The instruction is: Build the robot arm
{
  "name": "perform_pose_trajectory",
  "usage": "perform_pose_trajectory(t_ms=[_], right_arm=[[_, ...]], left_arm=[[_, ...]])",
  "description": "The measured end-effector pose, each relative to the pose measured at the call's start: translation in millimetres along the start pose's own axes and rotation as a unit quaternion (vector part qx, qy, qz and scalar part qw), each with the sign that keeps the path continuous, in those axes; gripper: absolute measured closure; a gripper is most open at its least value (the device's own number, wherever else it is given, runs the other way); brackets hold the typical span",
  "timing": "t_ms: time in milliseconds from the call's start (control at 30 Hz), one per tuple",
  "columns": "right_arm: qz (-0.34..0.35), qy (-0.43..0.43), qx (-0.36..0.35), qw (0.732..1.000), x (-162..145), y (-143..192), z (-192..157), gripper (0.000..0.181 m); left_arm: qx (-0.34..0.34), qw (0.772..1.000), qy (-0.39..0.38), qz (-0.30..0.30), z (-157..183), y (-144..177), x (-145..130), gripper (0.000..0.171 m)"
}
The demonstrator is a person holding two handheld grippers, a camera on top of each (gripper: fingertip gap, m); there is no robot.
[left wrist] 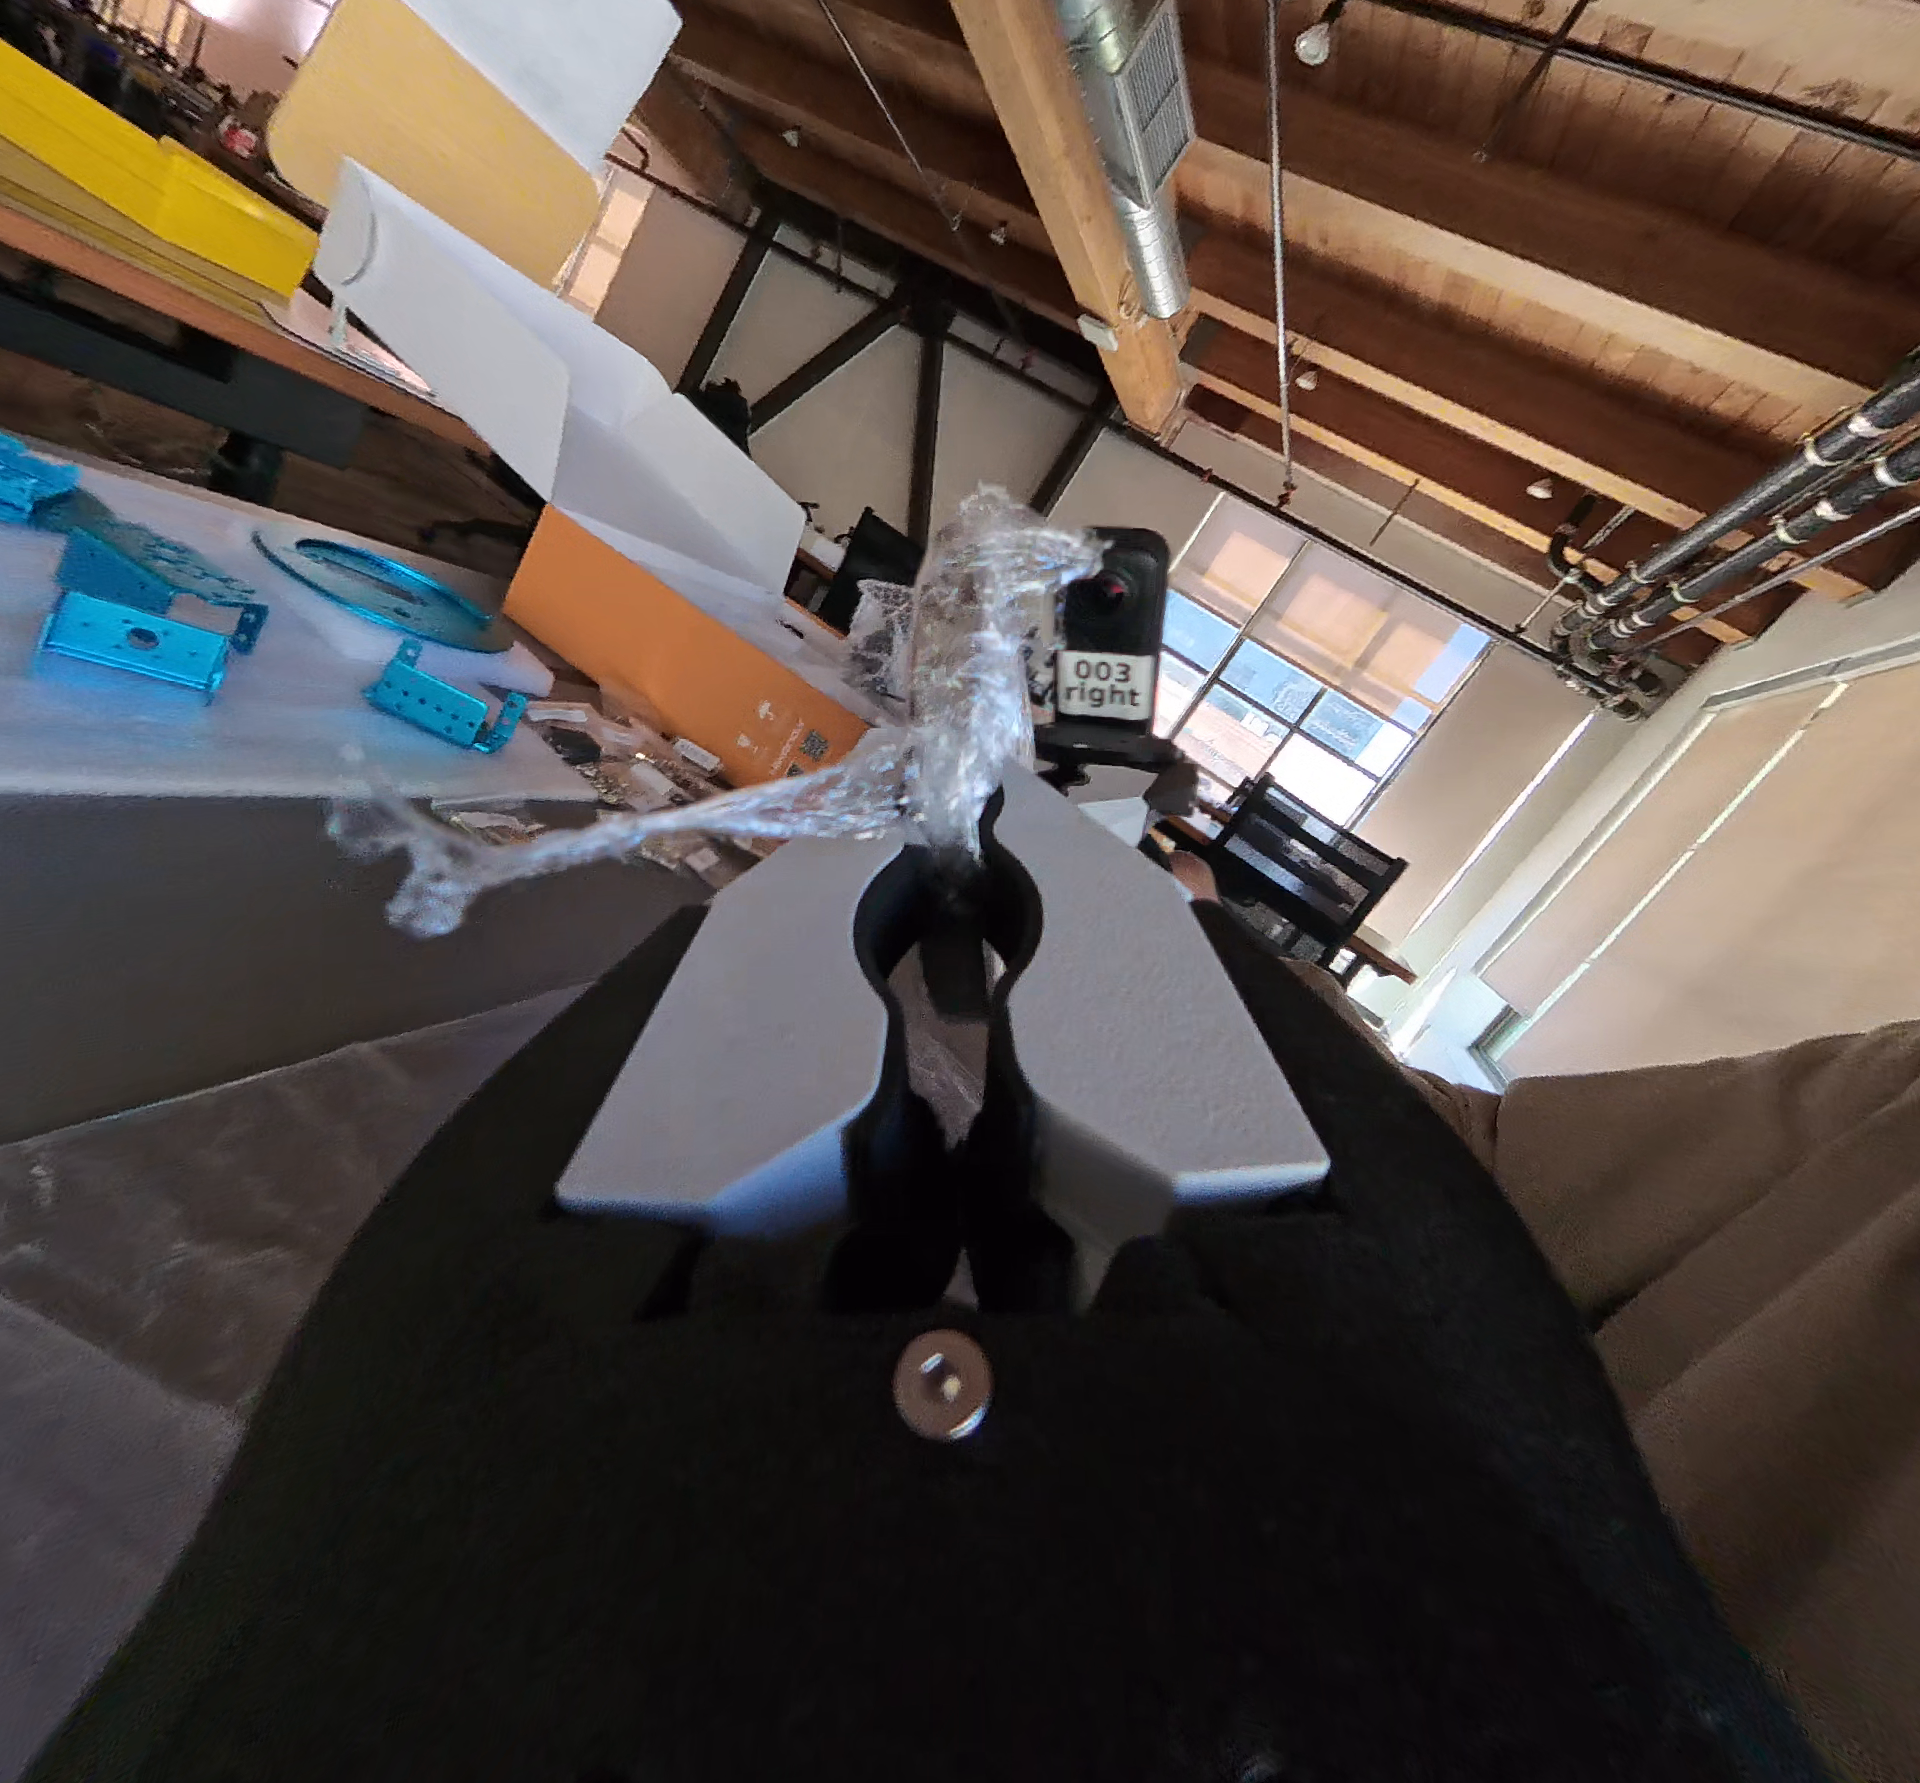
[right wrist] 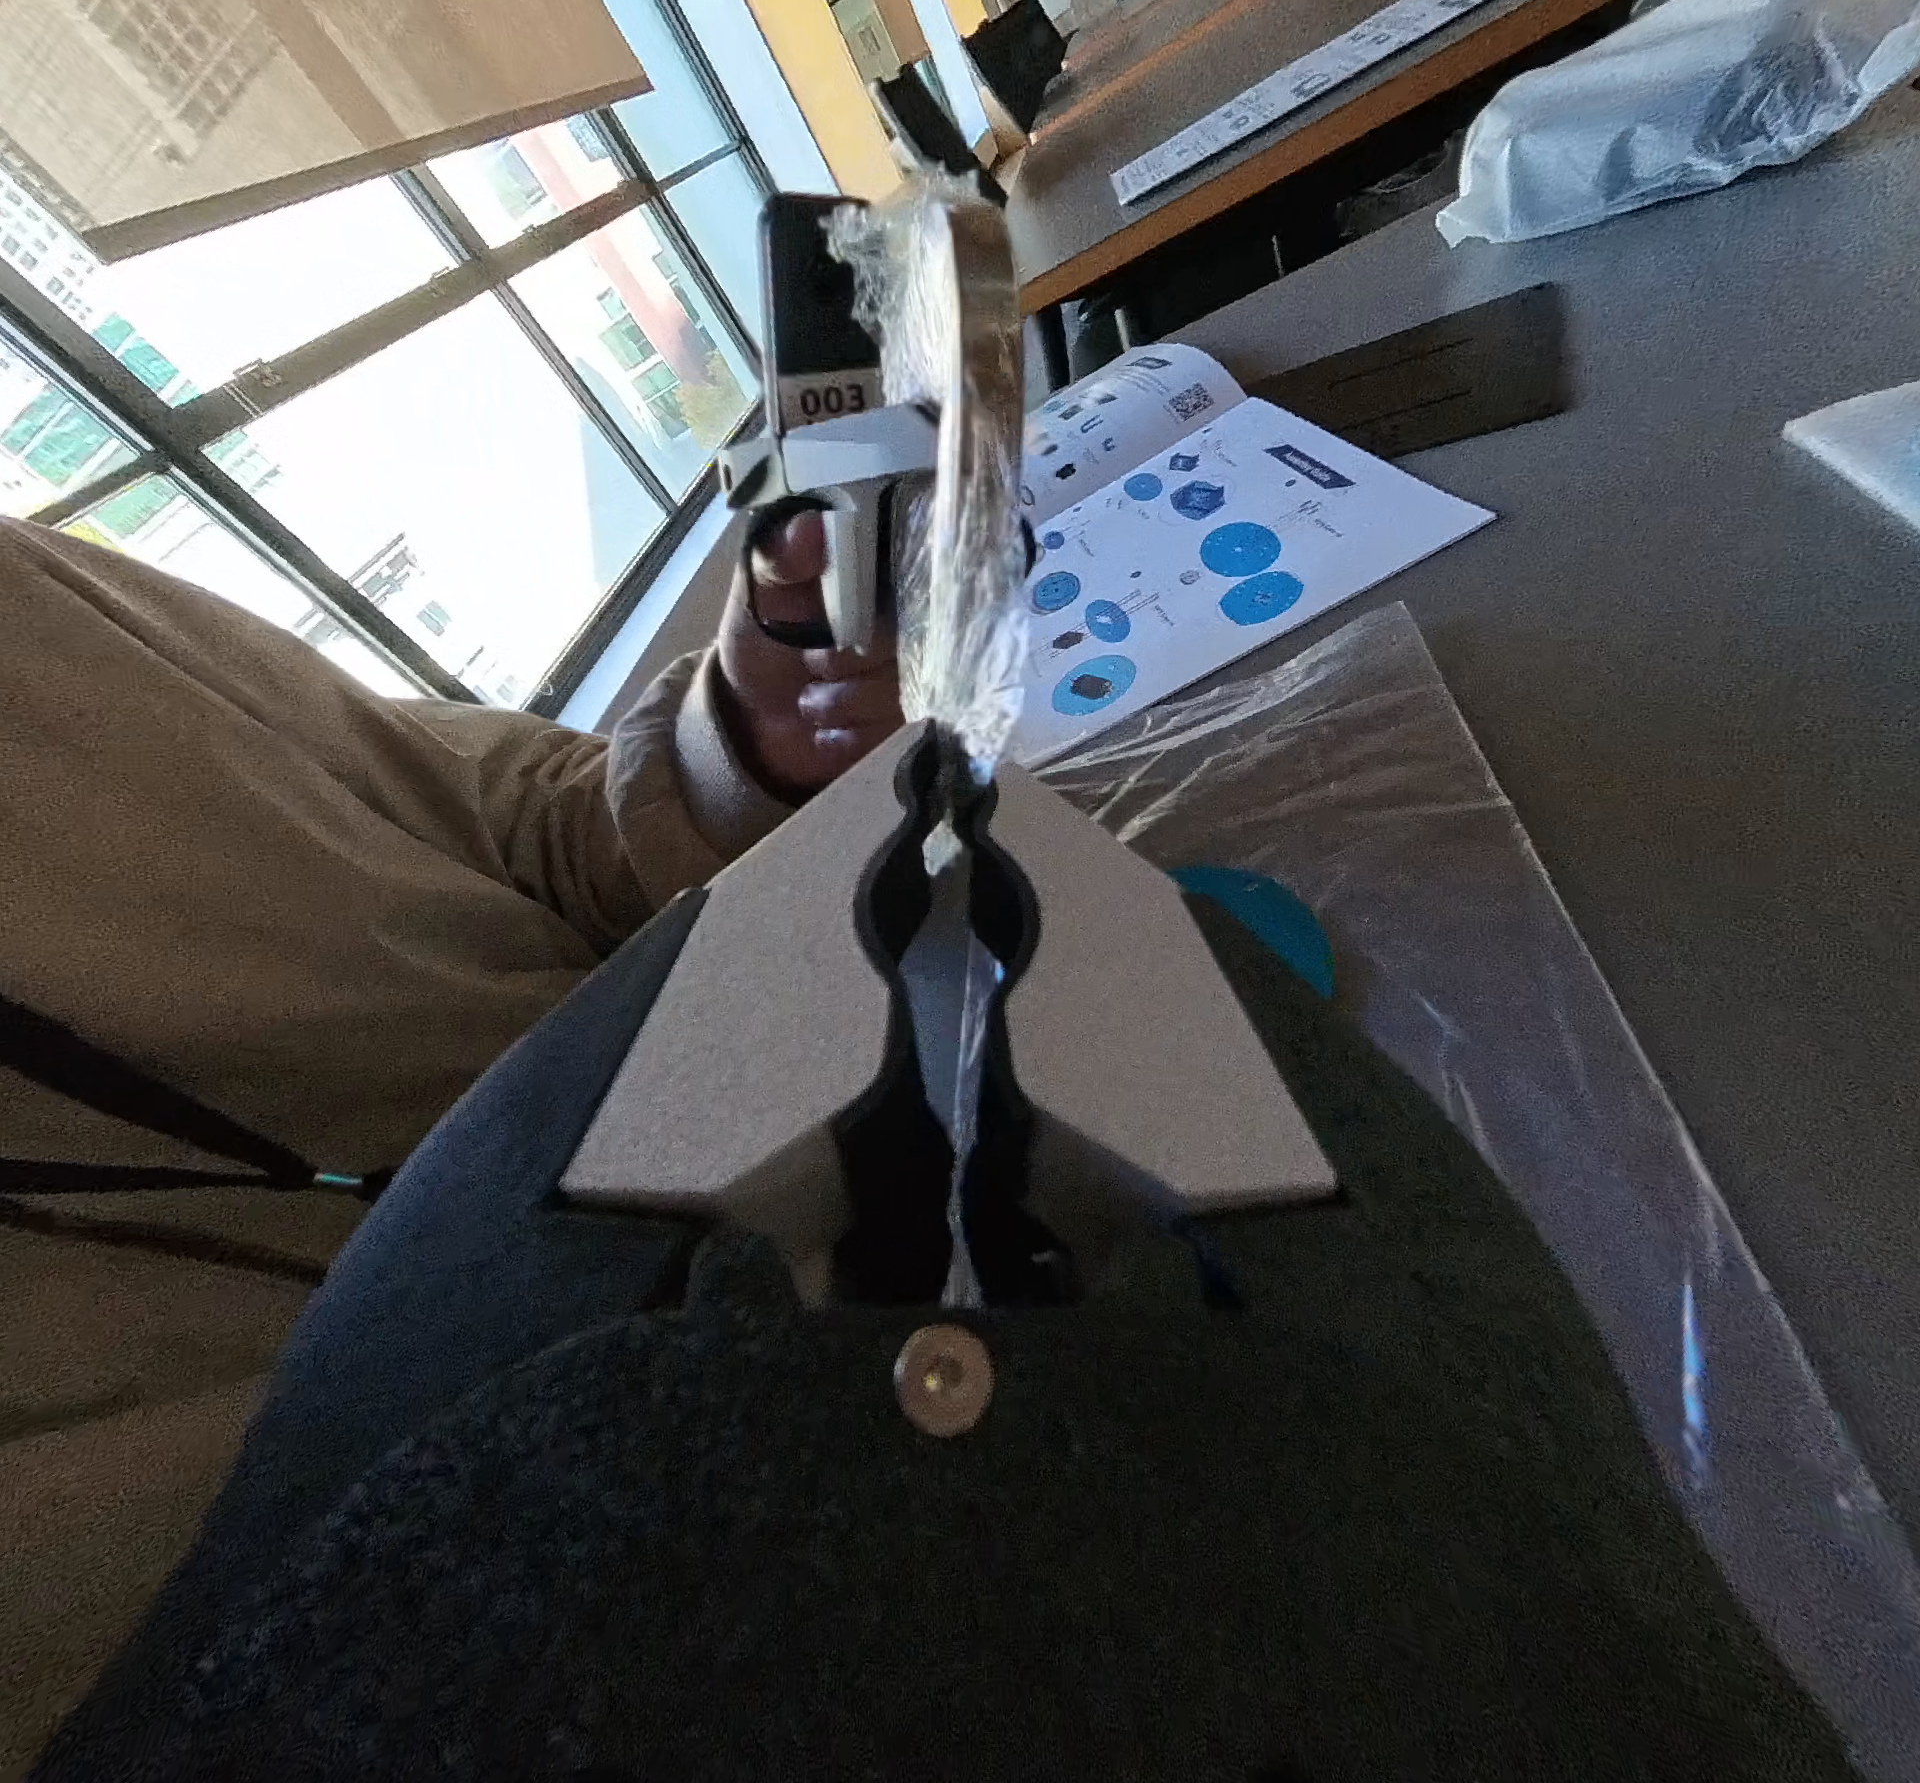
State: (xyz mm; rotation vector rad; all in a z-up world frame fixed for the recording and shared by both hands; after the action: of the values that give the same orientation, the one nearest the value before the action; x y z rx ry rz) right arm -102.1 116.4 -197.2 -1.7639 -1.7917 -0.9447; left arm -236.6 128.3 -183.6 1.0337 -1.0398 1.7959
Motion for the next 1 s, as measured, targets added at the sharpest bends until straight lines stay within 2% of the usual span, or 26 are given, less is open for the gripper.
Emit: perform_pose_trajectory(t_ms=[67, 200, 267, 367, 500, 533, 567, 667, 767, 833, 900, 1000], right_arm=[[0.008, 0.003, -0.029, 1.0, -0.3, 4.7, -2.5, 0.181], [0.027, -0.034, -0.016, 0.999, -0.9, 17.7, -4.2, 0.181], [0.046, -0.073, 0.017, 0.996, 2.5, 22.2, -5.6, 0.181], [0.057, -0.072, 0.071, 0.993, 3.8, 25.9, -14.8, 0.181], [0.077, -0.118, 0.133, 0.981, 7.6, 28.4, -20.5, 0.181], [0.078, -0.122, 0.12, 0.982, 8.5, 29.1, -15.9, 0.181], [0.083, -0.105, 0.074, 0.988, 9.7, 30.5, -9.0, 0.181], [0.093, 0.003, -0.071, 0.993, 12.9, 31.4, -2.0, 0.181], [0.099, 0.034, -0.12, 0.987, 12.7, 23.5, -3.6, 0.181], [0.082, 0.046, -0.143, 0.985, 8.8, 23.1, 1.7, 0.153], [0.067, 0.041, -0.135, 0.988, 2.8, 24.1, 4.1, 0.15], [0.059, -0.005, -0.066, 0.996, -3.0, 14.3, 2.2, 0.149]], left_arm=[[0.006, 1.0, -0.002, -0.009, -0.1, 1.0, -2.9, 0.17], [-0.003, 0.999, 0.043, -0.006, -0.2, 2.7, -9.6, 0.17], [-0.012, 0.999, 0.047, -0.003, 2.3, 2.9, -9.9, 0.17], [-0.024, 0.999, 0.044, -0.001, 5.9, 2.7, -8.7, 0.17], [-0.037, 0.999, 0.039, 0.007, 10.1, -1.0, -3.3, 0.17], [-0.038, 0.999, 0.035, 0.008, 11.4, -2.1, -2.3, 0.17], [-0.049, 0.998, 0.026, 0.003, 15.5, -4.1, -2.5, 0.17], [-0.06, 0.997, 0.043, 0.0, 24.0, -14.6, -9.8, 0.17], [-0.025, 0.997, 0.074, 0.017, 13.7, -15.7, -12.8, 0.17], [0.006, 0.997, 0.076, 0.033, 2.6, -9.2, -8.0, 0.17], [0.019, 0.995, 0.083, 0.049, -5.1, -1.5, -3.2, 0.17], [0.019, 0.992, 0.1, 0.075, -10.0, 6.6, -0.2, 0.17]])
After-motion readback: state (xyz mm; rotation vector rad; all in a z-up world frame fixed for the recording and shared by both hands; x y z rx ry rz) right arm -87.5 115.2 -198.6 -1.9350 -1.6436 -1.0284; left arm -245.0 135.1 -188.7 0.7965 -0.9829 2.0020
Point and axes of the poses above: each gripper's, where its closed fingertips meet, y back along the fingers, x out of its top, z = x × y across the jaws, the point moved 5 cm from there along y, back along the fingers, and after that the axes turned 14 degrees about -y, right-handed, at the moved point
